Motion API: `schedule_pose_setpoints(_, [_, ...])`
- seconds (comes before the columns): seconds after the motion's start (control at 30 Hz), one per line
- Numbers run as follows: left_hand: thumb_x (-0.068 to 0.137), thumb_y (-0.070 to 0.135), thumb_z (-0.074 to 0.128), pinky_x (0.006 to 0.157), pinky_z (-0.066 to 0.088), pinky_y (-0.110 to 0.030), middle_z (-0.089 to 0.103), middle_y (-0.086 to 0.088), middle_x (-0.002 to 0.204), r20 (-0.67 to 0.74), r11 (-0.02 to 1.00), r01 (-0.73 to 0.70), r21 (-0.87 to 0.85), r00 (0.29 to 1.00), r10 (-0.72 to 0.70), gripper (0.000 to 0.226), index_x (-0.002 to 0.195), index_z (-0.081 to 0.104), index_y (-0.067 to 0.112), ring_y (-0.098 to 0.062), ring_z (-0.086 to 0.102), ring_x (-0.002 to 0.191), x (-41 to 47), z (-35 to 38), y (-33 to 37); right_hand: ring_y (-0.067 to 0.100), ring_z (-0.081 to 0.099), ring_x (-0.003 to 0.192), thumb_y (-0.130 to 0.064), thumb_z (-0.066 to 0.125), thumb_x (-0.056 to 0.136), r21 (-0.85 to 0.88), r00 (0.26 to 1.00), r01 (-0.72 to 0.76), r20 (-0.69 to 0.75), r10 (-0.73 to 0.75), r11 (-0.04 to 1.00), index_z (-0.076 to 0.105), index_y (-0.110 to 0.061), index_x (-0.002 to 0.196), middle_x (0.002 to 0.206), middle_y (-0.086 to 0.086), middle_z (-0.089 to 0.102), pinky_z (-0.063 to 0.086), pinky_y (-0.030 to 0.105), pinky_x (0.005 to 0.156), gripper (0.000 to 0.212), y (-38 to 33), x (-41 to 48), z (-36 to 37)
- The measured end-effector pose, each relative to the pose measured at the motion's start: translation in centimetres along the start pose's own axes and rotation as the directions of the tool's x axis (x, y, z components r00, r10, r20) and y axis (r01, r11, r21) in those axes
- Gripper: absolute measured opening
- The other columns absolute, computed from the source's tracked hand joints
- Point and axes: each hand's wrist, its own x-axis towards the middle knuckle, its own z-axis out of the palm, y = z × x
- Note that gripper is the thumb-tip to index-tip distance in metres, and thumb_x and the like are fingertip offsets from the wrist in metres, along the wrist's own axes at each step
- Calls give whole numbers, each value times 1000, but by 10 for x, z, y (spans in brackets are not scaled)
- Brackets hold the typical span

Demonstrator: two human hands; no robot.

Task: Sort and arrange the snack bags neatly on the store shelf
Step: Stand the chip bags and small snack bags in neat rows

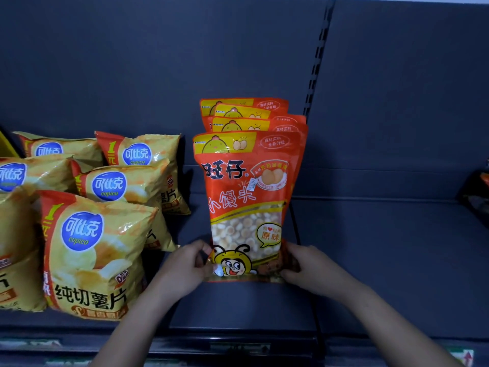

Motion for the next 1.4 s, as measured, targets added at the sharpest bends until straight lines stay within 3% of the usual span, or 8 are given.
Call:
schedule_pose_setpoints(0.23, [73, 25, 79, 62, 35, -21, 49, 14, 82, 41, 969, -141, 201, 990, 135, 30, 85, 52, 30, -11, 50, 82, -4, 3, 8, 17, 61, 100, -27, 66, 77, -7, 998, 63, -11, -63, 998, 52, -19, 115, 110, -1, 65, 49, 32, 82, 42, -4, 1, 4])
schedule_pose_setpoints(0.33, [78, 26, 77, 75, 39, -22, 52, 7, 95, 79, 977, -185, 105, 981, 177, 28, 96, 56, 27, -12, 51, 93, -2, 0, 3, 12, 64, 88, -38, 63, 70, 110, 999, 44, -13, -43, 993, 48, -23, 116, 99, -5, 67, 52, 32, 76, 50, -5, -4, 2])
schedule_pose_setpoints(0.43, [78, 24, 77, 79, 46, -20, 61, 8, 101, 163, 979, -171, -106, 969, 187, 33, 95, 49, 31, -2, 58, 91, -6, -1, 2, 2, 58, 107, -30, 75, 75, 274, 999, 52, 1, -54, 960, 43, -23, 130, 119, -10, 62, 48, 25, 92, 65, -4, -5, -1])
schedule_pose_setpoints(0.57, [66, 27, 82, 86, 53, -32, 64, 10, 108, 149, 974, -118, -193, 978, 148, 54, 106, 47, 19, -6, 63, 100, -6, 1, 2, 1, 54, 111, -22, 75, 78, 235, 995, 93, 16, -99, 968, 35, -27, 136, 123, -12, 57, 46, 21, 94, 71, -3, -5, -2])
schedule_pose_setpoints(0.73, [74, 15, 70, 79, 52, -40, 65, 8, 99, 85, 981, -192, -19, 978, 193, 49, 113, 41, 17, -9, 63, 90, -1, 2, 3, 14, 61, 95, -23, 66, 82, 23, 993, 96, -71, -94, 995, 41, -21, 128, 106, 1, 64, 50, 34, 81, 53, 0, -3, 6])
schedule_pose_setpoints(1.0, [83, -3, 48, 70, 45, -34, 59, -10, 101, 8, 917, -280, 284, 957, 290, 56, 135, 33, 13, -27, 58, 90, 4, 3, 1, 19, 56, 107, -33, 59, 90, -172, 980, 130, -124, -153, 977, 55, -16, 113, 116, 1, 61, 40, 26, 80, 29, 9, -1, 8])
schedule_pose_setpoints(1.2, [79, -3, 50, 85, 44, -36, 56, -5, 113, -9, 929, -235, 285, 969, 248, 48, 123, 49, 15, -22, 50, 108, 4, 3, 0, 10, 56, 93, -29, 66, 84, -59, 984, 148, -89, -153, 987, 57, -17, 105, 101, -6, 60, 43, 23, 75, 26, 12, -1, 6])
schedule_pose_setpoints(1.4, [77, 3, 65, 74, 39, -26, 60, -2, 109, -65, 956, -181, 230, 977, 201, 37, 112, 55, 14, -20, 56, 102, 0, -1, 1, 10, 56, 90, -31, 66, 82, -21, 983, 154, -95, -155, 988, 60, -18, 103, 100, -6, 61, 47, 30, 77, 26, 14, -2, 9])
